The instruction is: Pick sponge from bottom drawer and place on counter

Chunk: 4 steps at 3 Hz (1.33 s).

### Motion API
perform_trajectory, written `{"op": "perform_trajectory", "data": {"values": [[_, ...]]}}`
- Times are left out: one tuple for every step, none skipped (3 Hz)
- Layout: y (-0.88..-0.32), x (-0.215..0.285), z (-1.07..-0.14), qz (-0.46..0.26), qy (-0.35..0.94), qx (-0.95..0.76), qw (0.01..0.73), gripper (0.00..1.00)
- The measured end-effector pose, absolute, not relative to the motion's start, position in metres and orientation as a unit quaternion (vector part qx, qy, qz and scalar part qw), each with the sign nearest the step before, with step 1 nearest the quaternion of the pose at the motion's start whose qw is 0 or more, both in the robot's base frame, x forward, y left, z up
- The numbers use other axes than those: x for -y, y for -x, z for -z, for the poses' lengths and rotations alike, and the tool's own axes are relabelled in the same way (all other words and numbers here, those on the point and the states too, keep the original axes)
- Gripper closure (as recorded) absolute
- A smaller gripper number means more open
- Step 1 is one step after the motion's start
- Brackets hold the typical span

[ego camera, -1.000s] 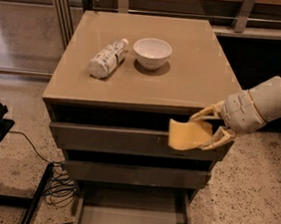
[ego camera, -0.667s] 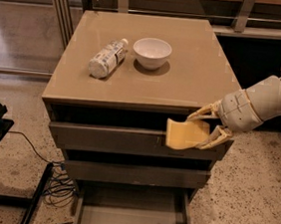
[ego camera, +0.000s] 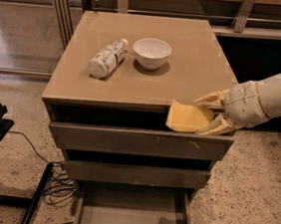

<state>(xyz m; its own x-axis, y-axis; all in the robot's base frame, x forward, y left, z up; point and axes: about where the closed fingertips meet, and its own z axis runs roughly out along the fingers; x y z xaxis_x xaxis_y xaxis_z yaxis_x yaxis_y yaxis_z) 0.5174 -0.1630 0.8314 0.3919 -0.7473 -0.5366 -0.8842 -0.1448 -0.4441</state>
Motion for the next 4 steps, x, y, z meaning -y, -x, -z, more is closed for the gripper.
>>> {"op": "perform_trajectory", "data": {"values": [[-0.519, 0.165, -0.861, -0.072, 0.720, -0.563, 0.399, 1.00], [-0.527, 0.169, -0.882, -0.080, 0.692, -0.568, 0.438, 1.00], [-0.547, 0.175, -0.892, -0.100, 0.660, -0.576, 0.473, 1.00], [-0.572, 0.185, -0.897, -0.106, 0.620, -0.601, 0.492, 1.00]]}}
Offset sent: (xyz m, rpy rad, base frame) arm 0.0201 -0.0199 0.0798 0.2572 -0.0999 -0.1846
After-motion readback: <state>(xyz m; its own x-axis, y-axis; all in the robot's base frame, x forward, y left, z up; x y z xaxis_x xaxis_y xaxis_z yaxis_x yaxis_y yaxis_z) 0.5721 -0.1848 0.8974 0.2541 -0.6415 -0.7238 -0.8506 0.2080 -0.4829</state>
